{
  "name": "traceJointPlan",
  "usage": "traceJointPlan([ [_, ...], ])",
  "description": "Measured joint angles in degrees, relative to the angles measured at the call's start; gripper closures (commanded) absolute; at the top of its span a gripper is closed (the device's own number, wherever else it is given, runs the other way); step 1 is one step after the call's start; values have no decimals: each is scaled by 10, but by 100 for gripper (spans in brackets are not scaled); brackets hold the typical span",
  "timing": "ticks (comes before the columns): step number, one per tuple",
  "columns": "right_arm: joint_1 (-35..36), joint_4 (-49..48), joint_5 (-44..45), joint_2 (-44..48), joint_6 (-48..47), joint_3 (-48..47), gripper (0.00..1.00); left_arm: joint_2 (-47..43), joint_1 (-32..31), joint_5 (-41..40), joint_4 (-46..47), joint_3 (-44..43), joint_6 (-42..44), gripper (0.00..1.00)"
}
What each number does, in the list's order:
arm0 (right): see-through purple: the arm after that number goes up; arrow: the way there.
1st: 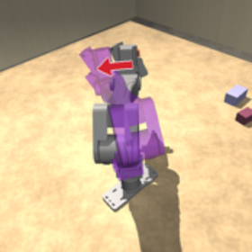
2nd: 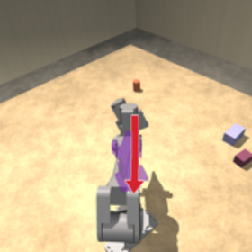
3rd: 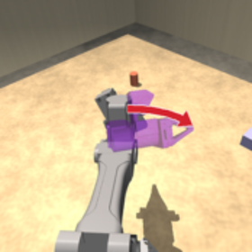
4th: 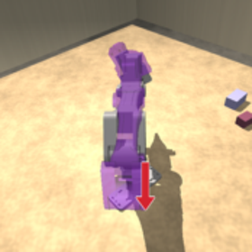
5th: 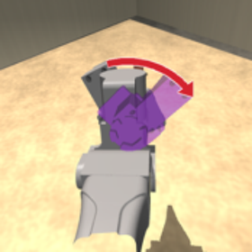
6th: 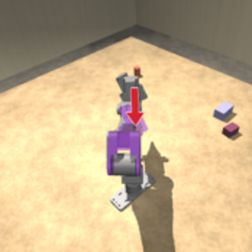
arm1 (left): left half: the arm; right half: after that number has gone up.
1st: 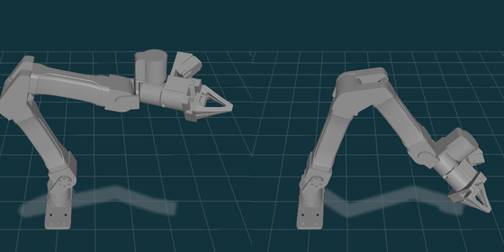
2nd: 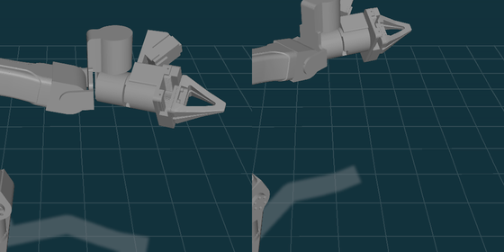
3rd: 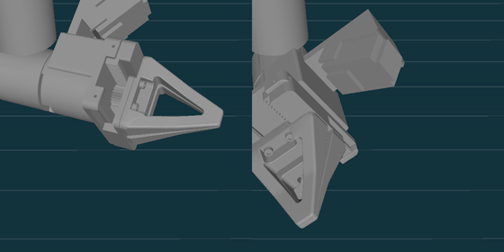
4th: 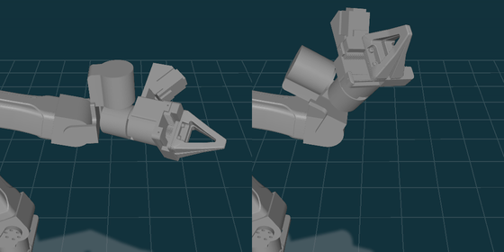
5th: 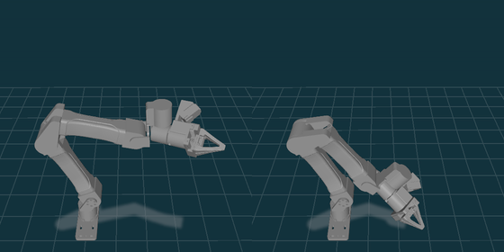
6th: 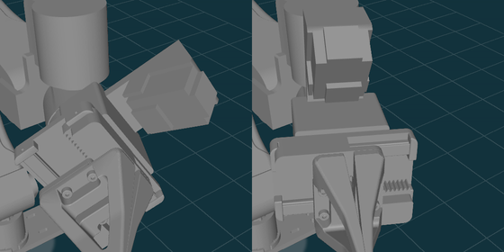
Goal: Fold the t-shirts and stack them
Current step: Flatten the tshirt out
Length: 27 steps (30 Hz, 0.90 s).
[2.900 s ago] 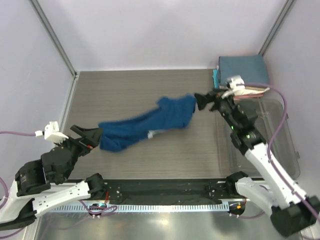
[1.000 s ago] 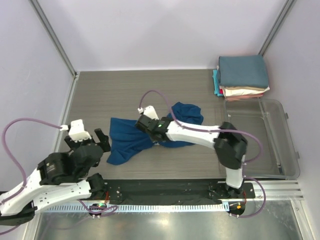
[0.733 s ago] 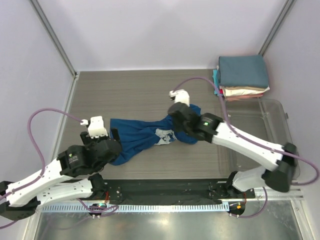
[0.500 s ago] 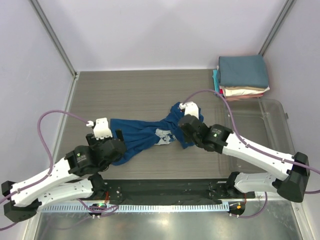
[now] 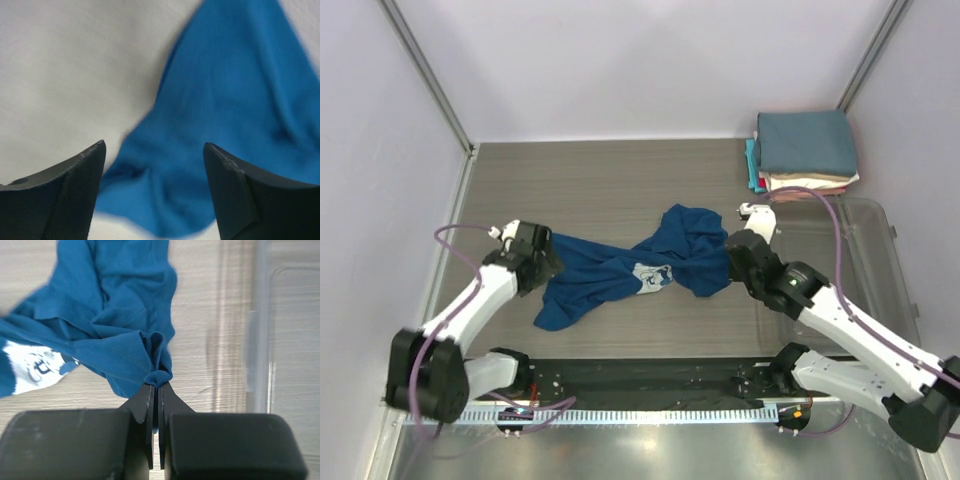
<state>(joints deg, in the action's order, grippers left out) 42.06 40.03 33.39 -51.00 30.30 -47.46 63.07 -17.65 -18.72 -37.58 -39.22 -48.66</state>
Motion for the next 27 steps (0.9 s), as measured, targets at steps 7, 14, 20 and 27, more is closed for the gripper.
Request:
traceJointPlan([
  [7, -13, -39, -37, -61, -22, 4, 99, 234, 64, 76, 133, -88, 41, 27],
  [14, -19, -66, -64, -86, -43, 4, 99, 303, 64, 77, 184, -151, 70, 27],
  [20, -23, -81, -83, -94, -52, 4, 99, 335, 69, 46, 192, -216, 102, 27],
  [27, -34, -88, -95, -102, -65, 4, 99, 353, 73, 33, 198, -215, 129, 29],
])
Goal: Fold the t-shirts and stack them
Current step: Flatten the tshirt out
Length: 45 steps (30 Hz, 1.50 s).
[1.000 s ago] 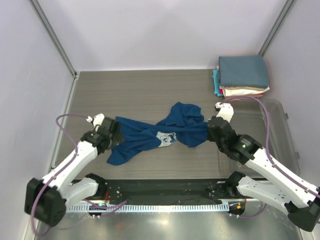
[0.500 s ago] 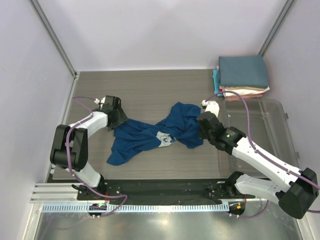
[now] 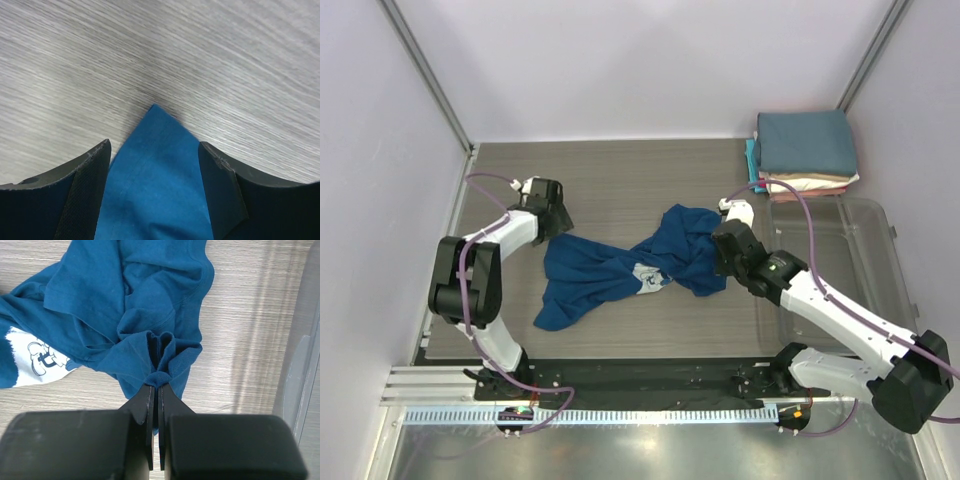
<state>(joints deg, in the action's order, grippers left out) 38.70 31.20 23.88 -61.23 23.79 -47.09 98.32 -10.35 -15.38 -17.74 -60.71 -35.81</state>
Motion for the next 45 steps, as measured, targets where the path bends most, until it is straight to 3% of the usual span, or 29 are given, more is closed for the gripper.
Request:
traceJointPlan([
  [7, -8, -5, -12, -10, -4, 0, 99, 39, 0, 22, 19, 0, 6, 34],
  [9, -9, -6, -14, -10, -5, 0, 99, 40, 0, 26, 23, 0, 5, 42],
  [10, -10, -7, -16, -10, -6, 0, 99, 41, 0, 29, 26, 0, 5, 50],
  [11, -10, -8, -16, -10, -7, 0, 99, 42, 0, 31, 29, 0, 5, 69],
  [13, -11, -9, -16, -10, -8, 0, 99, 46, 1, 37, 36, 0, 3, 85],
  [14, -12, -10, -16, -11, -9, 0, 99, 47, 1, 41, 39, 0, 5, 100],
  [22, -29, -5, -13, -10, -30, -17, 99, -6, 0, 69, 2, 0, 3, 100],
  [31, -30, 7, -26, 53, -110, -200, 99, -277, 0, 58, -127, -116, 19, 100],
  [37, -30, -12, -105, 146, -191, -318, 99, -436, 0, 56, -182, -226, 63, 100],
  [45, -30, -63, -234, 283, -271, -403, 99, -586, 0, 81, -213, -298, 126, 100],
])
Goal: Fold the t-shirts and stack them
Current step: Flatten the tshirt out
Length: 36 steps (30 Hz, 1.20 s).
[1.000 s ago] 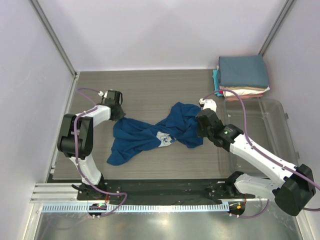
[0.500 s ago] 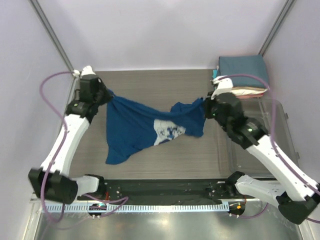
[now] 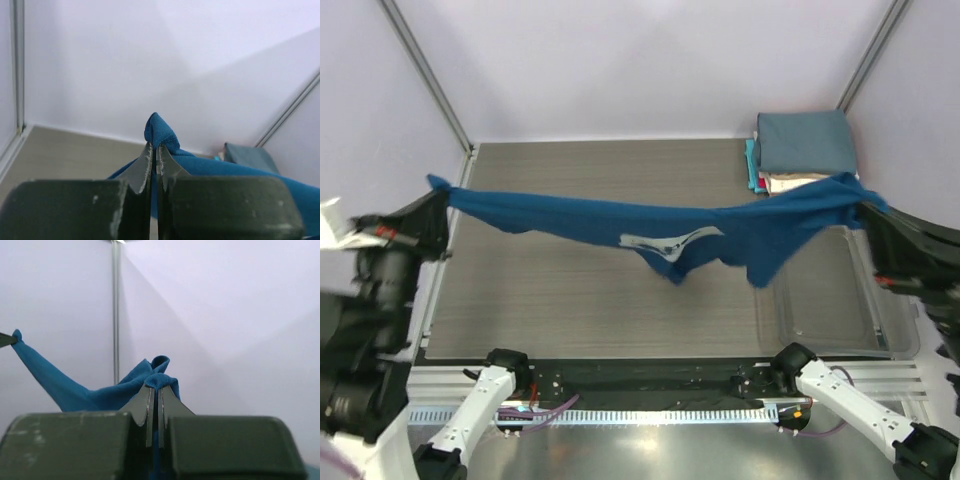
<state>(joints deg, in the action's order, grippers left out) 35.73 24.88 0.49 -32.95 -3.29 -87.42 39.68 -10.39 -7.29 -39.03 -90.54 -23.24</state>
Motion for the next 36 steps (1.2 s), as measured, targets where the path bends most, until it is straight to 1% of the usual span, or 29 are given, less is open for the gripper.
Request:
traceJointPlan([
  [2, 0, -12, -23, 7, -12, -32, 99, -26, 0, 5, -1, -24, 15, 100],
  [5, -3, -19, -55, 0, -32, -82, 99, -40, 0, 7, 1, -68, 34, 100],
  [7, -6, -21, -75, -28, -49, -134, 99, -31, 0, 7, -1, -103, 45, 100],
  [8, -7, -24, -79, -36, -53, -146, 99, -25, 0, 7, -2, -116, 48, 100],
  [10, -8, -30, -86, -81, -75, -191, 99, 1, 0, -2, -10, -143, 51, 100],
  [12, -9, -42, -82, -127, -101, -214, 99, 34, 0, -14, -13, -155, 53, 100],
  [14, -9, -55, -67, -177, -127, -223, 99, 74, 0, -31, -23, -157, 53, 100],
  [16, -9, -72, -46, -231, -152, -214, 99, 120, 0, -48, -27, -140, 52, 100],
  [18, -13, -92, -20, -297, -179, -192, 99, 166, 0, -63, -28, -103, 49, 100],
  [20, -40, -116, -17, -378, -190, -167, 99, 217, 5, -73, -17, -44, 43, 100],
  [21, -59, -130, -22, -422, -188, -160, 64, 235, 9, -75, -17, -25, 42, 96],
  [22, -84, -143, -28, -477, -177, -158, 25, 275, 22, -74, -15, -1, 38, 88],
  [23, -106, -149, -33, -534, -164, -162, 1, 325, 39, -65, -16, 11, 31, 71],
  [24, -127, -153, -35, -597, -151, -179, 0, 372, 60, -54, -16, 12, 26, 47],
  [25, -144, -137, -36, -660, -143, -212, 0, 422, 78, -43, -14, 10, 23, 39],
  [27, -172, -82, -29, -821, -114, -332, 0, 535, 115, -19, -27, -12, 9, 31],
  [28, -181, -66, -25, -880, -104, -378, 0, 572, 125, -12, -29, -21, 6, 29],
  [29, -189, -50, -20, -920, -93, -399, 0, 602, 134, -7, -32, -24, 3, 27],
  [30, -194, -35, -17, -934, -83, -398, 0, 619, 139, -3, -41, -24, 2, 22],
  [32, -199, -1, -10, -938, -61, -366, 0, 619, 140, 0, -51, -23, 1, 21],
  [33, -199, -11, -10, -919, -50, -330, 0, 606, 138, 2, -47, -23, 0, 21],
  [36, -192, -41, -19, -812, -12, -181, 0, 554, 135, 6, -33, -19, -2, 21],
])
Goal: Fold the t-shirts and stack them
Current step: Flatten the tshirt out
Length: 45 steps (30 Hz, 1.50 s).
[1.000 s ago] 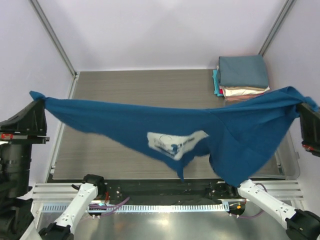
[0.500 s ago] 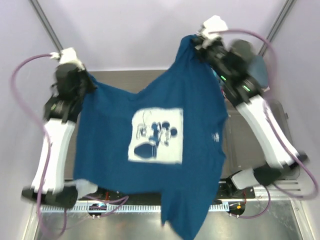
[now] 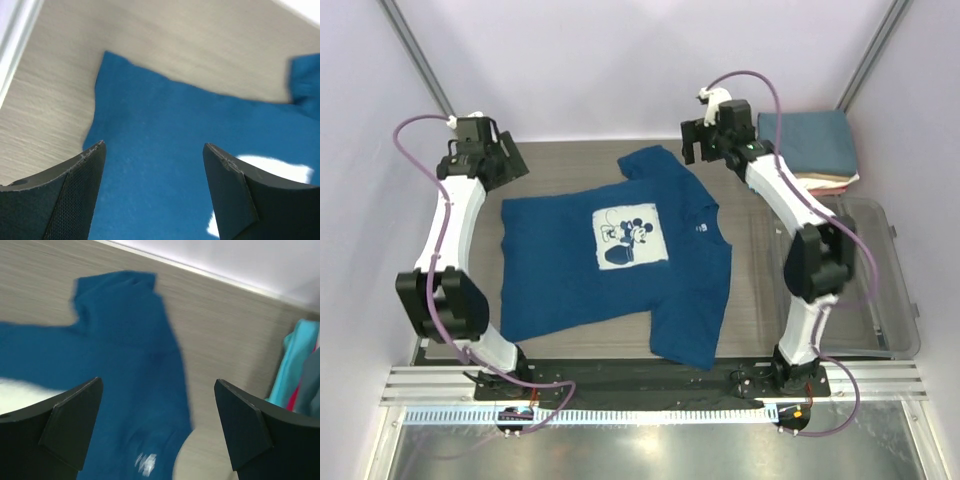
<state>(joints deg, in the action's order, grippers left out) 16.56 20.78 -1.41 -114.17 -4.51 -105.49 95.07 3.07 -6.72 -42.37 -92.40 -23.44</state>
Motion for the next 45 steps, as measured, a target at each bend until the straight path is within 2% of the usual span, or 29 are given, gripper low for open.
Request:
traceJointPlan([
  [4, 8, -73, -48, 141, 63, 147, 0, -67, -1, 3, 34, 48, -13, 22],
  [7, 13, -130, -87, 164, 102, 175, 0, -67, -2, 2, 47, 97, -34, 24],
  [12, 14, -165, -142, 55, 147, 139, 0, -3, -4, -13, 53, 168, -76, 25],
  [17, 14, -113, -161, -113, 168, 37, 0, 56, -4, -31, 57, 172, -97, 25],
  [21, 14, -64, -147, -195, 170, -38, 0, 115, 0, -39, 62, 133, -102, 25],
  [26, 13, -43, -122, -209, 169, -55, 1, 199, 10, -40, 69, 72, -104, 26],
  [37, -38, -78, -123, -209, 221, -10, 0, 304, 16, -35, 52, -53, -100, 28],
  [45, -85, -103, -127, -189, 256, 30, 0, 406, -8, -23, 14, -227, -81, 27],
])
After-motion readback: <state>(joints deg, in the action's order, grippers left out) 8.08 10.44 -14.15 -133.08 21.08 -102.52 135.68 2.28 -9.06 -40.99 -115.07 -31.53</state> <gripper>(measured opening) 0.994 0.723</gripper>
